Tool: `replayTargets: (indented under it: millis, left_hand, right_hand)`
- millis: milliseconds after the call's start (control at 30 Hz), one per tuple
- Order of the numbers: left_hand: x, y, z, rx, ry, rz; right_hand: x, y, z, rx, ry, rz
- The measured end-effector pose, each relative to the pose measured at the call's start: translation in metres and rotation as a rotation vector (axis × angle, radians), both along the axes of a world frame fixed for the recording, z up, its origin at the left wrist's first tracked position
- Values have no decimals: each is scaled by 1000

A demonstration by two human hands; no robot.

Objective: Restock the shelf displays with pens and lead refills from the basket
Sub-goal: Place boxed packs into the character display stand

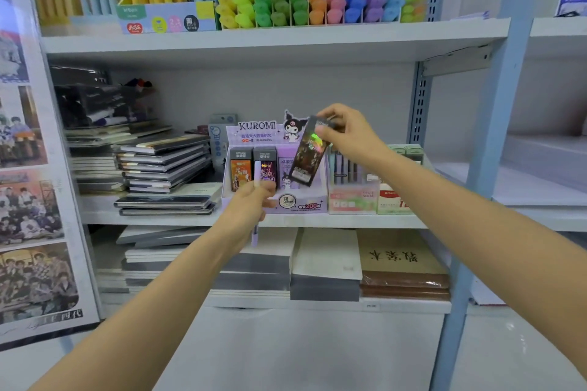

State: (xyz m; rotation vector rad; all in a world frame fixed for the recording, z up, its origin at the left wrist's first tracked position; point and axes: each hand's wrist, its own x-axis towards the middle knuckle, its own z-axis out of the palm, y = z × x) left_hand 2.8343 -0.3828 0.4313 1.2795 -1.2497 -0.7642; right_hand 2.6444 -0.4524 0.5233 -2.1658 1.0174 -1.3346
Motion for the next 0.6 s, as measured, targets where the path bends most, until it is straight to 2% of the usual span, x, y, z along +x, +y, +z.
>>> replayTargets:
  millis: [67,167,400,600]
  left_hand:
    - [6,-3,-6,-39,-174,37]
    - [15,-10,-13,-55,-250,50]
    - [34,-19,-28,-25,-223,43]
    - [54,-20,-32,-64,-206,194]
  right_hand:
    - [1,-12,5,-64,41,-89]
    - [10,-25,3,-116,103,-137]
    - [39,-45,-13,-172,310,-116]
    - [54,-41,-13,-151,254,44]
